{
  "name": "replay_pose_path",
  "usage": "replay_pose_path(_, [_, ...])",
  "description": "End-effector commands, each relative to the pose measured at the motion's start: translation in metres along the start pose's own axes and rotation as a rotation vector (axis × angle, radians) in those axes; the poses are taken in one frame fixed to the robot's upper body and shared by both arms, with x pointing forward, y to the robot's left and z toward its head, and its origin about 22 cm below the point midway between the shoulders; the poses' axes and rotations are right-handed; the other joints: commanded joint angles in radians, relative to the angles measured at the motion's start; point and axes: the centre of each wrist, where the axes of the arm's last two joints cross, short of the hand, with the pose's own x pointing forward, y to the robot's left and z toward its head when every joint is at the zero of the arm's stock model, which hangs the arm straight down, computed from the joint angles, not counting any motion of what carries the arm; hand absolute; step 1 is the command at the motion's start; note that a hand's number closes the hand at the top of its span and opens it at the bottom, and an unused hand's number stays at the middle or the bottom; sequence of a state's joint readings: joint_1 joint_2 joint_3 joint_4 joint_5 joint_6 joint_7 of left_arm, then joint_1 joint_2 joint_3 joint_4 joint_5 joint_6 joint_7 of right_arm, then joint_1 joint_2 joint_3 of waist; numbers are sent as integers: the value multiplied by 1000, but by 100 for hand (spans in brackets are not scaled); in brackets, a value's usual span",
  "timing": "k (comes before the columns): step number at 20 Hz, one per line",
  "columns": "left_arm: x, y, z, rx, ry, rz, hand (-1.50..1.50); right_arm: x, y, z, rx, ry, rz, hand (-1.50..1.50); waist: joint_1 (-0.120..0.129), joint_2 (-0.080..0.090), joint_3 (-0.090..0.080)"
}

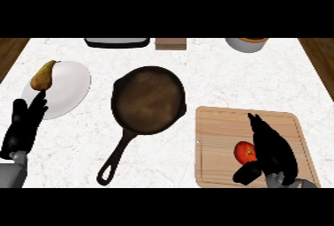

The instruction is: Pick the tomato from the cutting board and place it in the pan

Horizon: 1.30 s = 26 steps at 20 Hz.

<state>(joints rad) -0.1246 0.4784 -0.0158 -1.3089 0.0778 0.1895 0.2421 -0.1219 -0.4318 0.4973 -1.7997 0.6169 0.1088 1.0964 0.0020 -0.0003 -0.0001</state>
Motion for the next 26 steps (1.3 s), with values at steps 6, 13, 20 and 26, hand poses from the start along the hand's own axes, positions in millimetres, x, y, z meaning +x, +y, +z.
replay_pose_path(6, [-3,24,-9,10,-6,-10,0,18,15,-7,22,70,18,-150,-2,0,0])
replay_pose_path(13, [-2,8,1,2,1,-10,0,6,27,-17,51,134,21,-150,-2,0,0])
replay_pose_path(20, [-11,9,5,6,-16,-13,0,-9,28,-21,59,144,76,150,-1,-1,0])
replay_pose_path(26, [2,12,8,12,-4,-7,0,-17,28,-24,-49,105,175,150,-1,-2,0])
